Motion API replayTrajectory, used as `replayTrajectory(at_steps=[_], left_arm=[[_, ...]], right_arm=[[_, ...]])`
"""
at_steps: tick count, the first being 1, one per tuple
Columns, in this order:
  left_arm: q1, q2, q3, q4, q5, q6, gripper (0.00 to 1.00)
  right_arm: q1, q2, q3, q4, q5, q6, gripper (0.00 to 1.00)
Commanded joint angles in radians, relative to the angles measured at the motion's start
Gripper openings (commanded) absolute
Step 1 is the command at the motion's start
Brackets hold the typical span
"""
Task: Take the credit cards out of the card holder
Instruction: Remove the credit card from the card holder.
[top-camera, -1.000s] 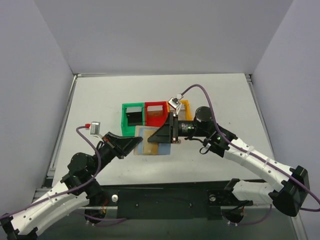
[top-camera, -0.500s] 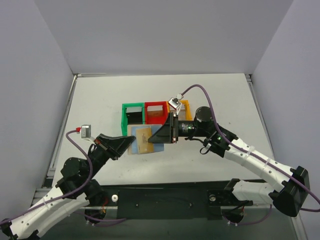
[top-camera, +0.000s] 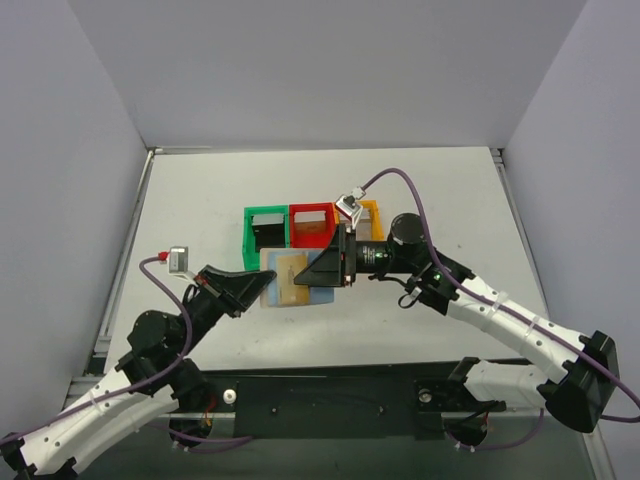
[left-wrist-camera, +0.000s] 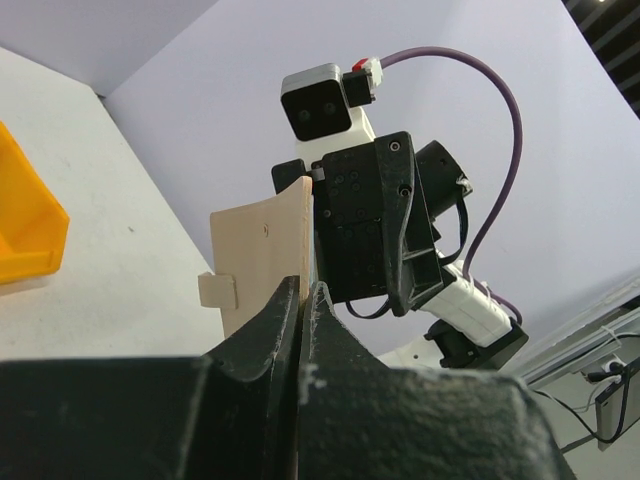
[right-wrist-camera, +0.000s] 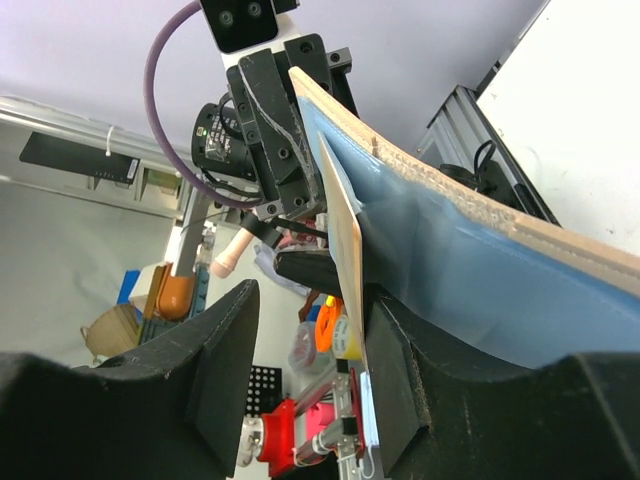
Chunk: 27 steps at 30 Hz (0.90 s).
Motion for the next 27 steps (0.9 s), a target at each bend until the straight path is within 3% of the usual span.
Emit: replayTrajectory(at_steps=[1, 20, 27], left_arm=[[0.001, 0.030, 0.001, 0.098, 0.020, -0.011, 0.00], [-0.001, 0.110, -0.011, 0.210, 0.032, -0.032, 0.00], [-0.001, 0.104, -0.028, 0.228, 0.003, -0.034, 0.00]], right_arm=[[0.018, 0.004, 0.046, 0.088, -0.029, 0.017, 0.41], [0.028, 0.020, 0.039, 0.119, 0.036, 0.034, 0.42], [0.028, 0.021, -0.003, 0.214, 0.086, 0.090, 0.43]])
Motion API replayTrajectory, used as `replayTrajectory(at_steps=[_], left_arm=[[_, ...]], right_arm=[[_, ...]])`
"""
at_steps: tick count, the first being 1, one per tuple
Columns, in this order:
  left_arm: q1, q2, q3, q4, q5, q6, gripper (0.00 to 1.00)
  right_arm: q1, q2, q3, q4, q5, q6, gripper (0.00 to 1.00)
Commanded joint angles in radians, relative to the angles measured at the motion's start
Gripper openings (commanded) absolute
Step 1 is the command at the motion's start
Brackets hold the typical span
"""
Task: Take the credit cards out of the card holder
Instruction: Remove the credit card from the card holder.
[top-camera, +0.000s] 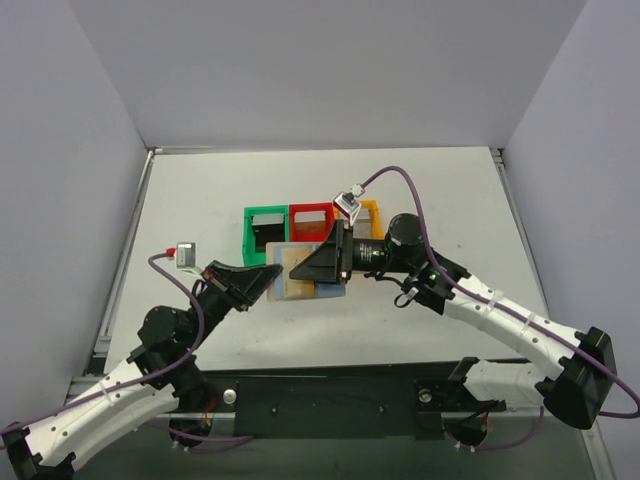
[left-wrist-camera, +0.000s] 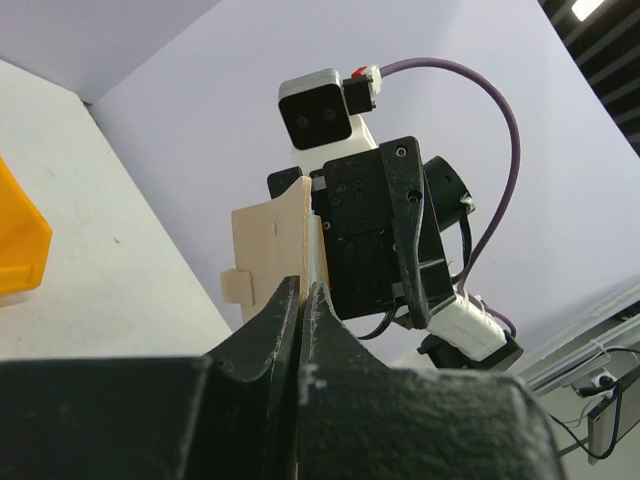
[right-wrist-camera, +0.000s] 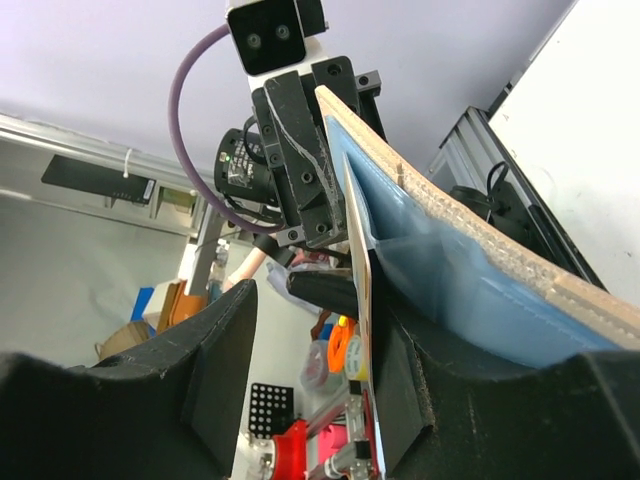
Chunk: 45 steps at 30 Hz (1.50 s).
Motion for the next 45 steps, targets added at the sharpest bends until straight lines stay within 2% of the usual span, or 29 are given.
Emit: replayTrajectory(at_steps=[1, 5, 20, 27, 39, 45], left_arm=[[-0.002, -0.004, 0.001, 0.069, 0.003, -0.003, 0.00], [-0.002, -0.019, 0.001, 0.046, 0.000, 0.001, 0.00], [-0.002, -0.098, 0.014, -0.054, -0.031, 0.026, 0.00], [-0.002, -0.105, 0.020, -0.065, -0.037, 0.032, 0.00], [0.000, -0.124, 0.032, -0.094, -0.043, 0.046, 0.00], [0.000, -0.128, 0.032, -0.094, -0.045, 0.043, 0.00]], right_arm=[[0.009, -0.001, -0.018, 0.176, 0.050, 0.058, 0.43], [0.008, 0.007, -0.021, 0.225, 0.045, 0.077, 0.43], [-0.009, -0.016, -0.009, 0.185, 0.030, 0.054, 0.42], [-0.017, -0.033, -0.016, 0.170, 0.030, 0.046, 0.31], [-0.041, -0.064, -0.032, 0.148, 0.025, 0.042, 0.30], [-0.041, -0.059, -0.035, 0.140, 0.027, 0.042, 0.21]])
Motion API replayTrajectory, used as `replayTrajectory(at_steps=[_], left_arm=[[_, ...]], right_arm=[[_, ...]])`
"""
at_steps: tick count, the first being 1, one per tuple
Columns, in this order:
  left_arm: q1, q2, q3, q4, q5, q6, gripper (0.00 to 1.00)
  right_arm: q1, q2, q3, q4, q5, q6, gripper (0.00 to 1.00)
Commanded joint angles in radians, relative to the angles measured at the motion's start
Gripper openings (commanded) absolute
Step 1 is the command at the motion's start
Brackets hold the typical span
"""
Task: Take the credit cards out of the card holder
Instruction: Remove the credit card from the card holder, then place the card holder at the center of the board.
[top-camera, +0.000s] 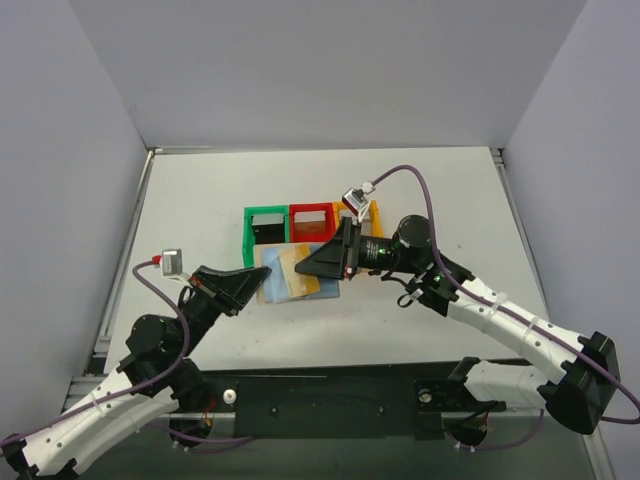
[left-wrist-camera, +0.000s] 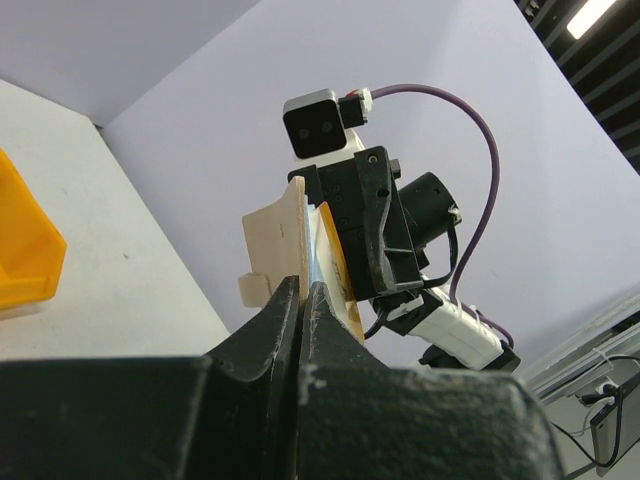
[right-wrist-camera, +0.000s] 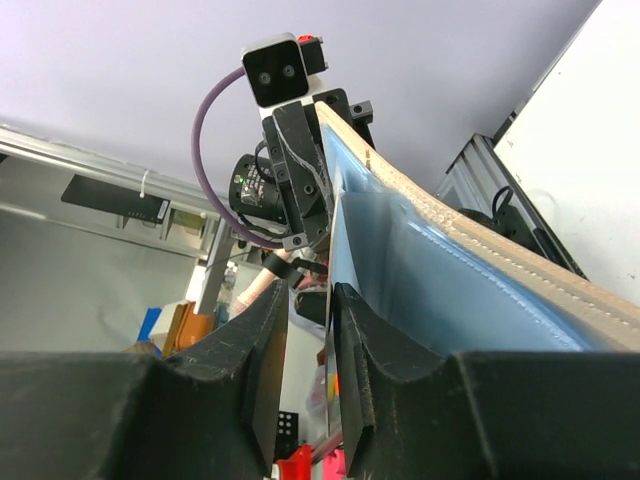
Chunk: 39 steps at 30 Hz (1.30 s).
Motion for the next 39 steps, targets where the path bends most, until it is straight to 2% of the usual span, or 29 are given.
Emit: replayTrajectory(at_steps=[1, 14, 22, 26, 31, 33, 35, 39], left_arm=[[-0.002, -0.006, 0.035, -0.003, 0.001, 0.018, 0.00], [-0.002, -0.032, 0.047, -0.039, -0.010, 0.032, 0.00], [-0.002, -0.063, 0.044, -0.067, -0.019, 0.032, 0.00], [0.000, -0.075, 0.047, -0.084, -0.027, 0.038, 0.00], [-0.002, -0.082, 0.035, -0.136, -0.040, 0.032, 0.00], [-0.002, -0.056, 0.026, -0.158, -0.033, 0.007, 0.00], [-0.002, 0.001, -0.010, -0.113, -0.007, -0.031, 0.00], [-0.005, 0.159, -0.086, 0.075, 0.062, -0.106, 0.00]], right_arm=[[-0.006, -0.031, -0.001, 0.064, -0.004, -0.006, 0.20], [-0.022, -0.064, 0.014, -0.030, -0.004, -0.070, 0.00], [-0.028, -0.091, 0.037, -0.154, 0.002, -0.150, 0.00], [-0.042, -0.119, 0.076, -0.310, 0.015, -0.251, 0.00], [-0.051, -0.174, 0.181, -0.681, 0.120, -0.475, 0.00], [-0.052, -0.189, 0.229, -0.752, 0.156, -0.530, 0.00], [-0.054, -0.199, 0.244, -0.791, 0.186, -0.566, 0.00], [-0.051, -0.206, 0.237, -0.820, 0.217, -0.600, 0.00]])
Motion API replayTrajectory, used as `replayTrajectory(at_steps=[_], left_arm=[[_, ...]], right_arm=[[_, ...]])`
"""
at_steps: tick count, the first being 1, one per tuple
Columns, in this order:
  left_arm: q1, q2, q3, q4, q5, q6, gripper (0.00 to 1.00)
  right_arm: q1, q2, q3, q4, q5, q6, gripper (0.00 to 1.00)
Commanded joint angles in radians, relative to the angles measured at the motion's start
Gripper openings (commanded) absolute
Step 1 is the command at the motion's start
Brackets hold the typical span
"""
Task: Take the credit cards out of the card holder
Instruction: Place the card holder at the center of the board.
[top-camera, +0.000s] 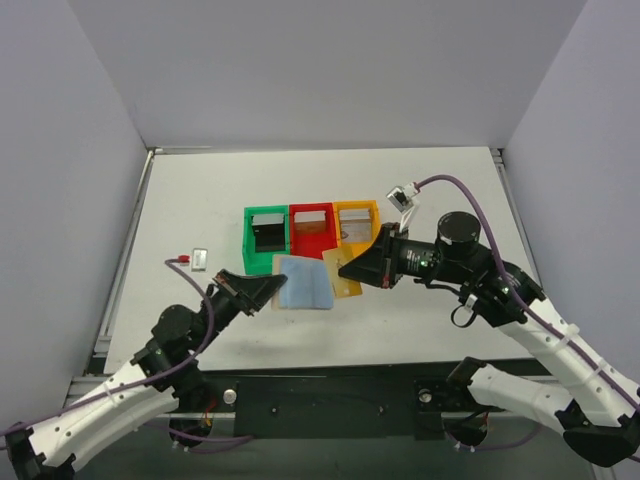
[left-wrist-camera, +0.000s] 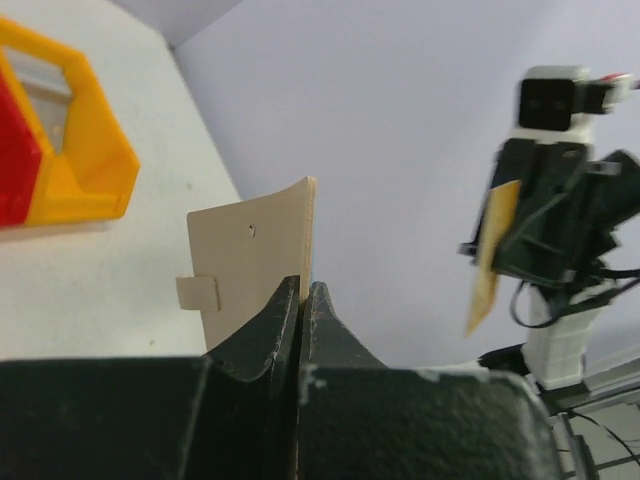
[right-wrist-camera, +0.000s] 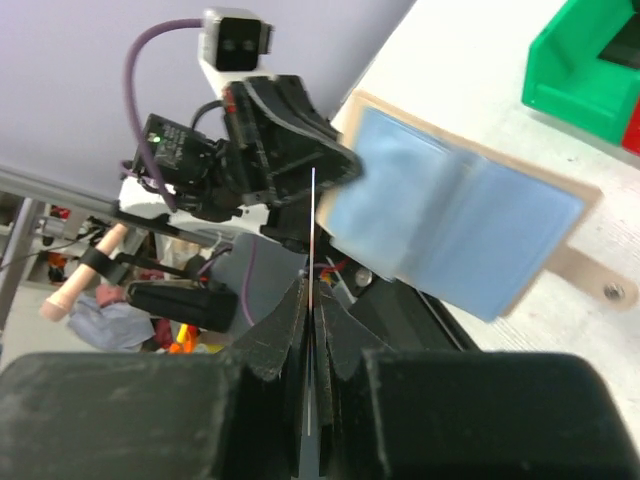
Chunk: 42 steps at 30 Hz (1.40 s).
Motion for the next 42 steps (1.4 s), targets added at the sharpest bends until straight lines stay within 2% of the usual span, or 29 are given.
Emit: replayTrajectory(at_steps=[1, 7, 15, 17, 22, 27, 29, 30, 31, 32, 34, 42], left_arm=[[-0.008, 0.181, -0.062, 0.215, 0.079, -0.077, 0.00], [-0.041, 0.367, -0.070, 0.340, 0.081, -0.051, 0.00], [-0.041, 0.540, -0.211, 0.489, 0.062, -0.152, 0.00], [-0.041, 0.525, -0.226, 0.423, 0.042, -0.148, 0.00], [-0.038, 0.352, -0.252, 0.061, -0.083, -0.168, 0.00], [-0.031, 0.235, -0.243, -0.149, -0.149, -0.186, 0.00], [-0.029, 0.198, -0.235, -0.214, -0.162, -0.181, 0.14], [-0.029, 0.177, -0.232, -0.235, -0.163, -0.177, 0.27], [-0.028, 0.165, -0.231, -0.267, -0.163, -0.172, 0.32], [-0.027, 0.152, -0.225, -0.291, -0.163, -0.168, 0.64], [-0.026, 0.132, -0.206, -0.336, -0.166, -0.160, 0.78], [-0.024, -0.010, 0.002, -0.643, -0.206, -0.065, 0.82]], right_arm=[[-0.005, -0.012, 0.012, -0.098, 0.058, -0.095, 0.00], [-0.007, -0.037, -0.015, -0.125, 0.088, -0.123, 0.00], [-0.005, -0.055, -0.038, -0.144, 0.109, -0.141, 0.00], [-0.003, -0.057, -0.043, -0.143, 0.109, -0.144, 0.00], [-0.005, -0.057, -0.042, -0.151, 0.118, -0.156, 0.00], [-0.003, -0.044, -0.038, -0.149, 0.117, -0.164, 0.00], [-0.003, -0.037, -0.035, -0.151, 0.115, -0.164, 0.00], [-0.005, -0.037, -0.035, -0.151, 0.117, -0.164, 0.00], [-0.003, -0.031, -0.032, -0.152, 0.115, -0.165, 0.00], [-0.003, -0.031, -0.031, -0.151, 0.115, -0.167, 0.00], [-0.005, -0.027, -0.026, -0.152, 0.114, -0.170, 0.00], [-0.003, -0.003, 0.006, -0.184, 0.097, -0.208, 0.00]])
